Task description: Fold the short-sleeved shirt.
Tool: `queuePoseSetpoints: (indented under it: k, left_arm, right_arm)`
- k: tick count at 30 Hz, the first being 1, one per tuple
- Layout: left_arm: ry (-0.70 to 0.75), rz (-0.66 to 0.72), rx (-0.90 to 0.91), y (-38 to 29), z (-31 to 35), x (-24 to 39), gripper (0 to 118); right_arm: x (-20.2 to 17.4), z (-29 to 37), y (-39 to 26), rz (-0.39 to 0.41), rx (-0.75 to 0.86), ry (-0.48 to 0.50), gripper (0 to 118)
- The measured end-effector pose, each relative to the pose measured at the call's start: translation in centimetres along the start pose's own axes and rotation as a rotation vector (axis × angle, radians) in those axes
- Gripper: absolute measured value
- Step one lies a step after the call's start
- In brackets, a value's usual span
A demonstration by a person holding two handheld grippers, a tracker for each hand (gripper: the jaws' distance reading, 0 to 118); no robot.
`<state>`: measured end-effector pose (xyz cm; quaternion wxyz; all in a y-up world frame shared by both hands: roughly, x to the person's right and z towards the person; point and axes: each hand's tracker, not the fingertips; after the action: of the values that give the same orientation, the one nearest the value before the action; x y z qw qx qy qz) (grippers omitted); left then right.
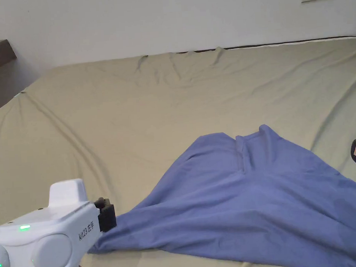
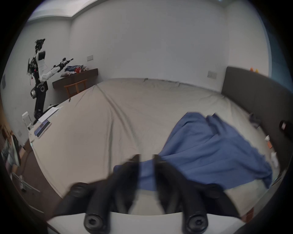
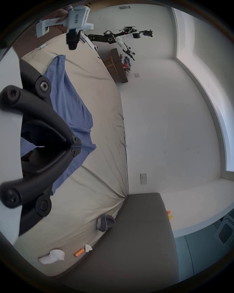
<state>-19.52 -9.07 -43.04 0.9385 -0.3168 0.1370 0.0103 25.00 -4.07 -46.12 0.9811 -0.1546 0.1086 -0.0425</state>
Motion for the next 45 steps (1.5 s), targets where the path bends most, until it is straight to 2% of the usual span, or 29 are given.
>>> queuePoseSetpoints:
  k: [1,2,4,7,12,13,14,15,16,17,18,20,21,24,25,26,28,31,33,37,39,40,42,43,45]
  left_arm:
    - [0.024,-0.029,-0.025,-0.5,-1.5,0.1,102]
    - [0.059,-0.050,-0.062,-1.0,-3.0,0.3,118]
    - [0.061,-0.064,-0.112,-2.0,-4.9,0.1,110]
    - [0.042,-0.018,-0.197,-2.8,-7.6,-0.2,110]
    - [0.045,-0.036,-0.196,-3.0,-9.4,0.5,110]
    - [0.039,-0.041,-0.201,-2.8,-9.5,0.7,104]
    - [0.029,-0.044,-0.205,-2.6,-9.4,0.8,89]
    - [0.016,-0.042,-0.208,-2.3,-9.4,0.9,65]
    - [-0.047,-0.007,-0.215,-2.1,-9.3,1.1,35]
    - [-0.089,0.026,-0.227,-2.0,-9.3,1.3,18]
    - [-0.110,0.035,-0.230,-2.0,-9.3,1.5,12]
    - [-0.071,-0.050,-0.234,-2.0,-9.7,2.0,10]
    - [-0.070,-0.083,-0.237,-2.2,-9.7,2.2,10]
    - [-0.080,-0.043,-0.245,-2.3,-10.1,2.0,10]
    - [-0.082,-0.026,-0.247,-2.5,-10.2,2.1,10]
    - [-0.085,-0.025,-0.248,-2.7,-10.3,2.2,10]
    - [-0.078,-0.048,-0.228,-3.0,-10.4,2.4,10]
    - [-0.073,-0.143,-0.183,-3.7,-10.3,2.9,10]
    - [-0.072,-0.125,-0.190,-3.7,-10.2,3.0,10]
    - [-0.074,-0.117,-0.196,-3.5,-10.3,2.9,10]
    - [-0.073,-0.115,-0.191,-3.6,-10.3,2.9,10]
    - [-0.073,-0.113,-0.190,-3.6,-10.4,2.9,10]
    - [-0.074,-0.095,-0.189,-3.5,-10.4,2.9,10]
    - [-0.080,-0.083,-0.194,-3.4,-10.5,2.5,10]
    - [-0.097,-0.013,-0.227,-2.7,-10.7,2.0,10]
  right_arm:
    - [0.2,-0.9,-0.2,-0.010,-0.005,0.008,0]
    - [0.4,-1.8,-0.4,-0.022,-0.025,0.022,0]
    - [0.9,-2.9,-1.0,-0.037,-0.050,0.029,0]
    - [1.5,-4.6,-1.6,-0.035,-0.079,0.025,0]
    - [2.0,-6.1,-2.4,-0.030,-0.114,0.032,0]
    - [2.1,-6.3,-2.4,-0.035,-0.124,0.024,0]
    - [2.3,-6.4,-2.5,-0.037,-0.120,0.020,0]
    - [2.5,-6.4,-2.5,-0.038,-0.122,0.019,0]
    - [2.3,-6.4,-2.5,-0.038,-0.126,0.015,0]
    - [2.4,-6.3,-2.5,-0.038,-0.125,0.009,0]
    - [2.6,-6.3,-2.5,-0.039,-0.123,0.009,0]
    - [2.9,-6.6,-2.4,-0.041,-0.132,0.006,0]
    - [3.1,-6.8,-2.4,-0.047,-0.130,0.004,6]
    - [3.7,-8.7,-1.6,-0.063,-0.177,-0.010,92]
    - [4.1,-9.9,-1.3,-0.055,-0.224,-0.023,111]
    - [4.5,-11.2,-0.9,-0.043,-0.235,-0.038,113]
    - [5.3,-14.3,0.1,-0.002,-0.283,-0.063,112]
    - [7.0,-21.2,1.3,0.008,-0.404,-0.012,112]
    - [7.6,-25.4,1.5,0.023,-0.478,0.017,108]
    - [7.2,-32.3,0.1,0.178,-0.559,-0.014,106]
    - [7.5,-34.6,-1.1,0.165,-0.606,-0.028,105]
    - [7.4,-35.1,-1.9,0.135,-0.645,-0.043,105]
    - [7.3,-35.5,-2.6,0.139,-0.672,-0.042,96]
    - [6.9,-35.0,-2.8,0.164,-0.653,-0.040,82]
    - [6.2,-33.7,-2.9,0.206,-0.582,-0.011,65]
